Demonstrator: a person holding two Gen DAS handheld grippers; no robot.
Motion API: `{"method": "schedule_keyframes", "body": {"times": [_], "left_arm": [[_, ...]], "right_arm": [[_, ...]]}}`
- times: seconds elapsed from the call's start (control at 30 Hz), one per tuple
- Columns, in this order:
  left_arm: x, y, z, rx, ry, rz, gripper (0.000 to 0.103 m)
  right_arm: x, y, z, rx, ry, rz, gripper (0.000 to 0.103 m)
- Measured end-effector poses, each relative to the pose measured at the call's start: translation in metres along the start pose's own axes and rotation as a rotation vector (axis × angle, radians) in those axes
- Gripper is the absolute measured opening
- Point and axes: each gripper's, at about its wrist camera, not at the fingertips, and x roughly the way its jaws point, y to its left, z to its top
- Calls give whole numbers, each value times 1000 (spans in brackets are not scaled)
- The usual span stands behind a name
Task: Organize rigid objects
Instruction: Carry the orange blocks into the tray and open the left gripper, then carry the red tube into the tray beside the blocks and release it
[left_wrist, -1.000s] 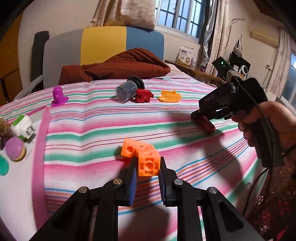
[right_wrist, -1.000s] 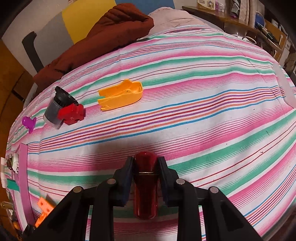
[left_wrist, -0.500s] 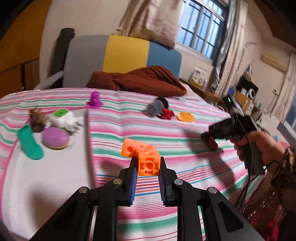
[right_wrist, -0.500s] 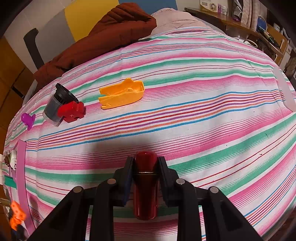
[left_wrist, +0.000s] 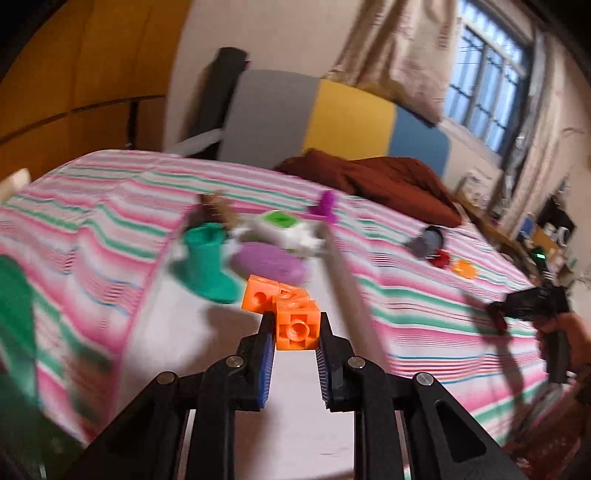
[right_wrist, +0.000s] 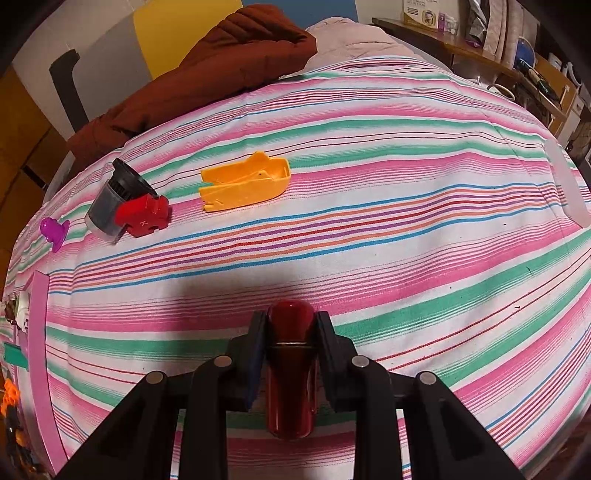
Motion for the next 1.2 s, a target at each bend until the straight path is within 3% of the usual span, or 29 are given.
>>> {"method": "schedule_keyframes", "body": {"times": [0.2, 0.4, 0.47, 0.53, 0.67, 0.8, 1.2], "left_arm": [[16, 32, -1, -34, 72, 89, 21], [21, 46, -3, -56, 87, 150, 25], [15, 47, -5, -52, 64, 165, 53], [5, 48, -7, -64, 28, 159, 72], [-15, 42, -16, -104, -34, 137, 95], [-24, 33, -22, -105, -50, 112, 101], [-29, 4, -33, -2, -54, 94, 103]], "right_arm": [[-1, 3, 0, -20, -4, -18, 26], [-1, -8, 2, 54, -5, 51, 26], [0, -7, 3, 53, -6, 50, 26], [1, -5, 3, 45, -8, 43, 26], [1, -4, 3, 42, -12, 50, 26], [2, 0, 3, 40, -9, 87, 26], [-8, 18, -3, 9, -45, 170, 26]]}}
